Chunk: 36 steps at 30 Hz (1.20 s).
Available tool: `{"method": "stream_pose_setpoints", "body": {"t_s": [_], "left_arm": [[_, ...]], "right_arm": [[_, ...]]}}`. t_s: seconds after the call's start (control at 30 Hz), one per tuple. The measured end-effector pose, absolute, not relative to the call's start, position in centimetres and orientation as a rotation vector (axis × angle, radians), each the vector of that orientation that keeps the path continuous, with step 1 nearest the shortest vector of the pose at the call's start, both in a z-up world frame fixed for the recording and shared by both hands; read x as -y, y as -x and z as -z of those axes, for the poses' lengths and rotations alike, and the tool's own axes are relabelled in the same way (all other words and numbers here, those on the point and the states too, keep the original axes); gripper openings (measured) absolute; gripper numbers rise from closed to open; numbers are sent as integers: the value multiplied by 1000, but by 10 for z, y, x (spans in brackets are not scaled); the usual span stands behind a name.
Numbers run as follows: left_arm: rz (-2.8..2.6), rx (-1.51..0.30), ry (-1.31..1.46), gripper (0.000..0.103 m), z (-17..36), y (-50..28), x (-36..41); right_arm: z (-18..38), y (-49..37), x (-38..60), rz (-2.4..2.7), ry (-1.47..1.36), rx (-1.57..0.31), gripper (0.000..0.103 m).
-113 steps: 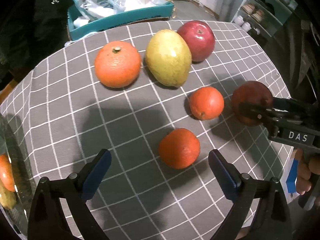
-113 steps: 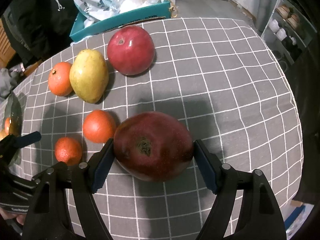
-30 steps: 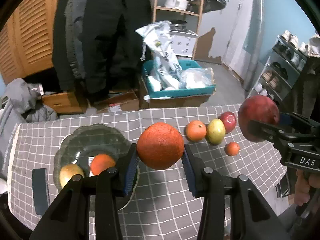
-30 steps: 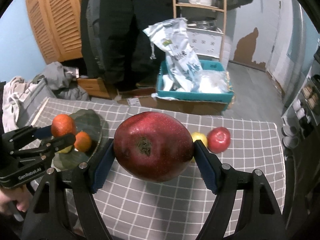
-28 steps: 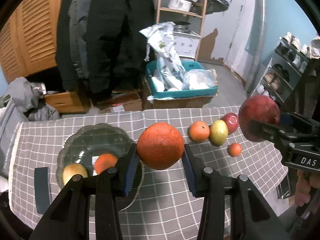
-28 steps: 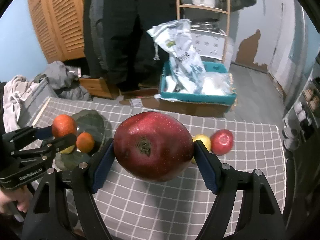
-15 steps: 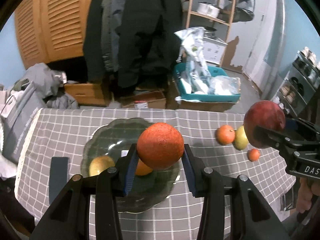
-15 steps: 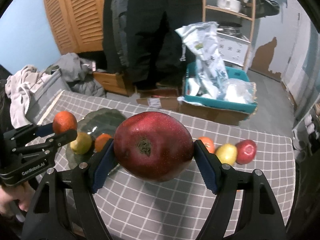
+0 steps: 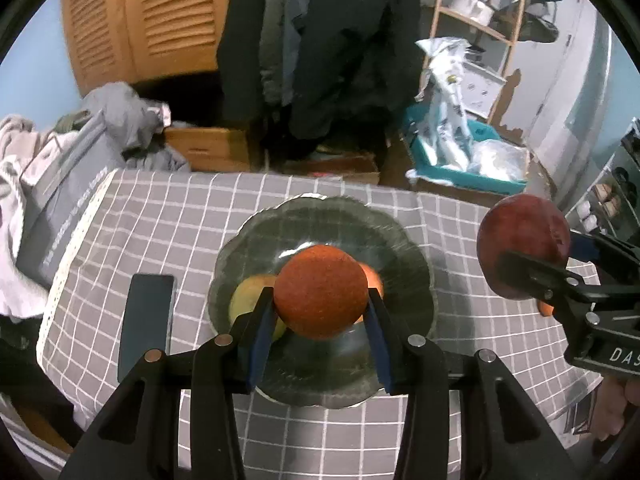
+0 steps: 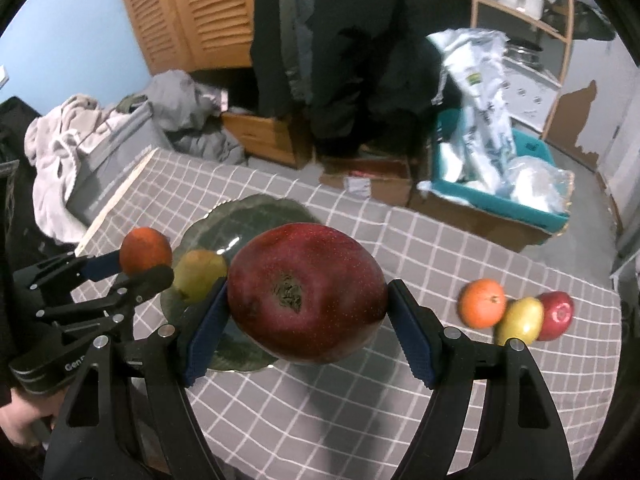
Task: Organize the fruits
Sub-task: 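Carry the orange with left tool and pomegranate with right tool over the glass bowl, then lower the orange into the bowl and open left gripper while right releases the pomegranate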
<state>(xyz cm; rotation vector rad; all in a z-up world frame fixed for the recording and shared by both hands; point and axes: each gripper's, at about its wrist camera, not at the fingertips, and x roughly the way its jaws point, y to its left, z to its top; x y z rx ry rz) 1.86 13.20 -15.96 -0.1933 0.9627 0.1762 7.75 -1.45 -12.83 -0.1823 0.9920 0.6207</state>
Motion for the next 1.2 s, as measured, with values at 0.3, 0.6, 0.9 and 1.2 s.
{"method": "stream_pose_setpoints", "body": {"t_s": [0.3, 0.6, 0.9, 1.2], "left_arm": [[-208, -1059, 214, 44, 197, -17, -150], [-210, -1127, 233, 44, 219, -20, -154], [-218, -1183, 258, 45, 237, -22, -159], [-227, -1182, 238, 67, 237, -24, -157]], "right_arm": [[165, -79, -16, -653, 191, -1088, 78], [201, -82, -36, -668, 205, -1170, 78], [223, -85, -41, -675, 201, -1226, 78], [229, -94, -37, -692, 142, -1281, 79]]}}
